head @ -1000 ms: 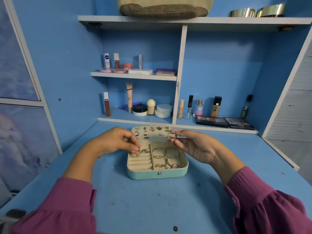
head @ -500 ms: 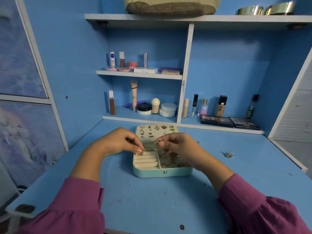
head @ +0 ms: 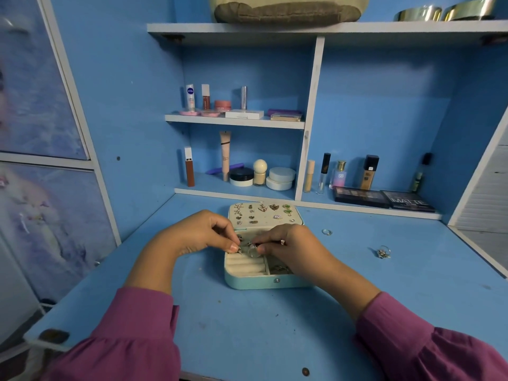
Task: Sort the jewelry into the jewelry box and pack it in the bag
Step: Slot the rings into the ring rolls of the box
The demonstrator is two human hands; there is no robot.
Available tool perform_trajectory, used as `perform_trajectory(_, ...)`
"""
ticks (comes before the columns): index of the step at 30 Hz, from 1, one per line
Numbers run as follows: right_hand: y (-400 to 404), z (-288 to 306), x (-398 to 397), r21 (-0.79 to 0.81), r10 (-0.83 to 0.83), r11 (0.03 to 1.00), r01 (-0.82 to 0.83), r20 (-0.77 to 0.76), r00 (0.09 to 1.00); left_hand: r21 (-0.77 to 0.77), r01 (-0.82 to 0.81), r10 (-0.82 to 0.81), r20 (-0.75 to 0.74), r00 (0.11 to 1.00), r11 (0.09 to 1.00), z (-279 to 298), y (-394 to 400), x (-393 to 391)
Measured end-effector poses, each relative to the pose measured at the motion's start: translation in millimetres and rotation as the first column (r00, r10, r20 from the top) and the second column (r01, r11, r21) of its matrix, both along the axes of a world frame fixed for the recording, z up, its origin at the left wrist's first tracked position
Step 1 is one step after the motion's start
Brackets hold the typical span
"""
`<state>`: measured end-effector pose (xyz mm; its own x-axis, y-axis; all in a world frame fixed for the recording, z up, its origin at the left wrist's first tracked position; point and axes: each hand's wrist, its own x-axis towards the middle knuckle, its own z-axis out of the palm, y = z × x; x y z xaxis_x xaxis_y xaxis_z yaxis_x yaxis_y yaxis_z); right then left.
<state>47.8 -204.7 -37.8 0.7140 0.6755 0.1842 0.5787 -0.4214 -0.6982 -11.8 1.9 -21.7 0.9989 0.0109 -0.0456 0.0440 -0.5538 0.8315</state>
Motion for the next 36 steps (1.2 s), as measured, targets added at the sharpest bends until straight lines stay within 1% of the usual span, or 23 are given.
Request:
perform_trajectory(2,1.9,2.0,-2.5,-0.013,0.038,0.999,-0.037,0.070,0.997,0.004,-0.004,0.004,0.002,1.000,1.000,-0.3,-0.5,0.5)
perform_trajectory(5,3.8,5.5,-6.8,0.000,0.126,0.992,-0.127,0.137,0.982,0.009,-0.009,0.009,0.002,1.000,1.000,-0.2,-0.1,1.4)
perform_trajectory(8,3.9,5.6,-8.4,0.010,0.163,0.985,-0.171,0.247,0.955,0.001,-0.011,0.011,-0.003,1.000,1.000,-1.1,-0.7,1.9)
perform_trajectory(10,4.4,3.8,-7.7,-0.022,0.191,0.981,-0.195,0.335,0.923,-0.009,-0.013,0.013,-0.005,1.000,1.000,-1.8,-0.8,2.0)
perform_trajectory(12,4.9,2.7,-5.9,-0.063,0.217,0.976,-0.209,0.384,0.898,-0.011,-0.018,0.018,-0.007,1.000,1.000,-1.3,-0.6,2.0)
perform_trajectory(17,4.4,4.6,-1.9,-0.139,0.254,0.966,-0.216,0.388,0.886,-0.019,-0.023,0.023,-0.008,1.000,1.000,-1.6,-1.2,1.5)
perform_trajectory(22,0.3,5.5,-0.1,-0.179,0.277,0.959,-0.221,0.417,0.866,-0.019,-0.022,0.022,-0.010,1.000,1.000,-0.6,-0.5,0.4)
perform_trajectory(26,0.6,7.2,-2.2,-0.260,0.308,0.943,-0.206,0.455,0.836,-0.023,-0.024,0.024,-0.009,1.000,0.999,-0.1,-1.4,0.5)
perform_trajectory(28,1.8,7.2,-2.0,-0.278,0.321,0.937,-0.210,0.450,0.833,-0.021,-0.025,0.025,-0.010,1.000,0.999,-0.2,-0.9,0.5)
perform_trajectory(30,2.7,7.9,-3.0,-0.288,0.316,0.936,-0.204,0.425,0.848,-0.019,-0.028,0.028,-0.011,1.000,0.999,-0.5,-0.8,0.0)
perform_trajectory(34,3.8,9.7,-4.1,-0.236,0.249,0.956,-0.176,0.326,0.912,-0.010,-0.033,0.033,-0.012,0.999,0.999,-0.7,-1.0,0.4)
perform_trajectory(36,4.8,9.8,-4.4,-0.225,0.221,0.962,-0.155,0.305,0.926,-0.012,-0.037,0.036,-0.014,0.999,0.999,-0.7,-0.7,0.7)
